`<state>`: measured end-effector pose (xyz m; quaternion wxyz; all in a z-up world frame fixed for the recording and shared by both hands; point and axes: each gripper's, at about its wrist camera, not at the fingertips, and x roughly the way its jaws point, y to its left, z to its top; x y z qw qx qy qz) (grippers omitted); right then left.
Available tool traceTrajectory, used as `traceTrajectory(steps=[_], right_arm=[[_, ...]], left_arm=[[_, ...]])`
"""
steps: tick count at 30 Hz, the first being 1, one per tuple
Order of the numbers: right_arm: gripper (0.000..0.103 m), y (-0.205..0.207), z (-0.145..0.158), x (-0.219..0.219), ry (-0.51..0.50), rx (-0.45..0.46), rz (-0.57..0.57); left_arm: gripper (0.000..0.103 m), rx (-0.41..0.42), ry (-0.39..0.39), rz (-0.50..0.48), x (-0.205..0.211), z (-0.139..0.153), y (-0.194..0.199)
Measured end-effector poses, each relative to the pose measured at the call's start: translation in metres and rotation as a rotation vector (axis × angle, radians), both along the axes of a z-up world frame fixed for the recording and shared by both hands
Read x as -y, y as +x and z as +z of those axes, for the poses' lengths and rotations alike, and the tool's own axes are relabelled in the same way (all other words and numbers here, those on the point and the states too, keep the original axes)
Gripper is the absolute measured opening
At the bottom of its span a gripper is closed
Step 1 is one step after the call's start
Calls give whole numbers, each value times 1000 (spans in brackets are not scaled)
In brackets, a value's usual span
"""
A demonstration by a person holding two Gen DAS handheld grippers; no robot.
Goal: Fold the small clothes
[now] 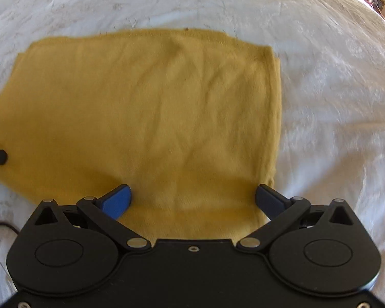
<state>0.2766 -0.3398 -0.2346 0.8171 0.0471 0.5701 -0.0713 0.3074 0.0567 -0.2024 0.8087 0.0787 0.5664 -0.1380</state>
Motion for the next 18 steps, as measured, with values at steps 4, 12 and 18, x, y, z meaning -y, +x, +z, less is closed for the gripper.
traceTrajectory(steps=[4,12,18], right_arm=[[102,-18,2,21,52,-17,-140],[102,-50,24,21,170,33,-288],[102,-95,14,-7,237,-16,-353]], left_arm=[[103,-21,-44,66,-27,-1,-9],[103,-30,-35,63,-37,3,-37],[103,-61,-48,60,-43,-5,-67]])
